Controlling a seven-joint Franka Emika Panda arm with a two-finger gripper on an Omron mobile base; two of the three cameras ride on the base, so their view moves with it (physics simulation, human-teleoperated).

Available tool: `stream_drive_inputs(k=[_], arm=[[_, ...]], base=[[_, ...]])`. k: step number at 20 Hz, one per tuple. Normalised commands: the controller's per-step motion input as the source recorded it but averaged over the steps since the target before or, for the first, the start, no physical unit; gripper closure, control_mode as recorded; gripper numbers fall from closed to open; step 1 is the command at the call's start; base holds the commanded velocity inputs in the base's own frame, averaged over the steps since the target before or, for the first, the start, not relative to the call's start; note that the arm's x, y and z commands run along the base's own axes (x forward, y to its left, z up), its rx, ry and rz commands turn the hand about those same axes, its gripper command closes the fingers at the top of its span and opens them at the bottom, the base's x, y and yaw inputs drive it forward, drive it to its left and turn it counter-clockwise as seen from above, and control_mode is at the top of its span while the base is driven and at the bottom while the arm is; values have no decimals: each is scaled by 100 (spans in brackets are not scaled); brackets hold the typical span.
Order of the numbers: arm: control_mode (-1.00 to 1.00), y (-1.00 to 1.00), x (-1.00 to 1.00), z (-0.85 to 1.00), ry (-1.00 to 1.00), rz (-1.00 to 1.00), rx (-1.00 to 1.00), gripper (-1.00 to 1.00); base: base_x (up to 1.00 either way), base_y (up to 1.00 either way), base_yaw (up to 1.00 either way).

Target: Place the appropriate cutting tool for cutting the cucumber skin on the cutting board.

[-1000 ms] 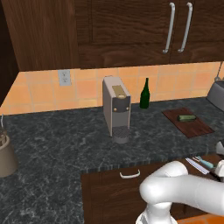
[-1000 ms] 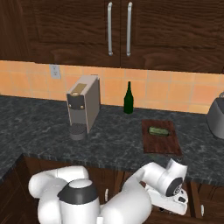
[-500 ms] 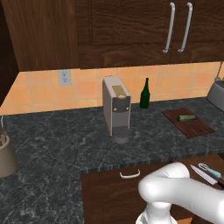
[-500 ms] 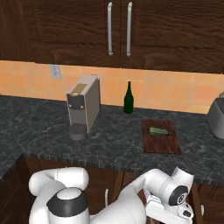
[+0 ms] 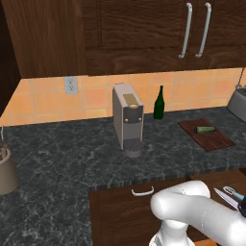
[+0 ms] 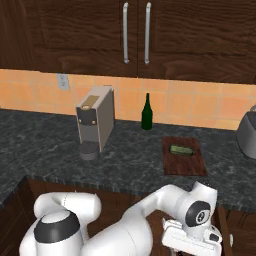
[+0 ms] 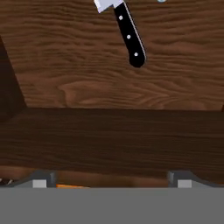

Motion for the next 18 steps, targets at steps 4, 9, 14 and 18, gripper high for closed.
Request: stream_drive_inputs(k=[4, 9, 14, 18], arm=[[-100, -3, 90, 10, -6, 24, 0, -100], [-100, -7, 26, -28, -15, 23, 0, -100], [-100, -7, 39, -37, -15, 14, 0, -100], [-100, 0, 45, -49, -16, 11, 0, -100]], base=[[0, 0, 0], [0, 0, 0], [0, 0, 0], [0, 0, 0]])
